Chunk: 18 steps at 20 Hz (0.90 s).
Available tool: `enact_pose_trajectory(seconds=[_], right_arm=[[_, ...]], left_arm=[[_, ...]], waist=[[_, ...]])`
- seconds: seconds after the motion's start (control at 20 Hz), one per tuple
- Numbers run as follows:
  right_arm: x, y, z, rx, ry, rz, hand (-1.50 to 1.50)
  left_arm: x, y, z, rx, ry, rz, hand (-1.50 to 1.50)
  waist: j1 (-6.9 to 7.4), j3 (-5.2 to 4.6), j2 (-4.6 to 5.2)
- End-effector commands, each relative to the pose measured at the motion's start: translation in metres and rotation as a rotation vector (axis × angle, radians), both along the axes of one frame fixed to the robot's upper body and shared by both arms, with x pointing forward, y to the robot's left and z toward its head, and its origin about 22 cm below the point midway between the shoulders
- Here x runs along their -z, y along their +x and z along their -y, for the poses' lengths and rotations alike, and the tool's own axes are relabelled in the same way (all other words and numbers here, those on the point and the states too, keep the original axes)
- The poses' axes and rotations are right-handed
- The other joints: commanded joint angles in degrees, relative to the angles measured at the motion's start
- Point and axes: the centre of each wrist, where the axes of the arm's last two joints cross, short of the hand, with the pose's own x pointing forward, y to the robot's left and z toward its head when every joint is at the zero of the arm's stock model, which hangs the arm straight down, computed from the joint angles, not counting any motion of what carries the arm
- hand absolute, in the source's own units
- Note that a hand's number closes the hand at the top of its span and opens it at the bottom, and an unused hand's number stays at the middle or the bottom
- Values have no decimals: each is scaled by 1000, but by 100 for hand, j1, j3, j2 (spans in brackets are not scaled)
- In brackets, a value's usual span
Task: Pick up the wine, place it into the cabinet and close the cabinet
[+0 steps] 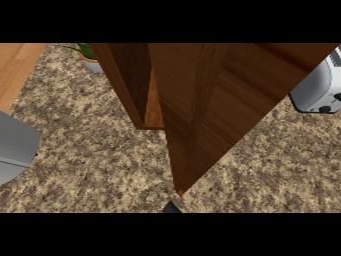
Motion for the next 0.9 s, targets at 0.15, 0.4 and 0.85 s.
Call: enact_pose_trajectory(seconds=[0.15,0.4,0.85], right_arm=[[-34,40,-67,-30,76,23,150],[-64,82,-98,36,52,63,150],[-89,152,-119,162,-12,178,150]], left_arm=[[-2,15,8,-7,-11,4,-150],[9,7,7,-13,-13,-4,-150],[3,6,16,-29,-8,2,-150]], waist=[[24,2,22],[53,6,8],[-18,14,7]])
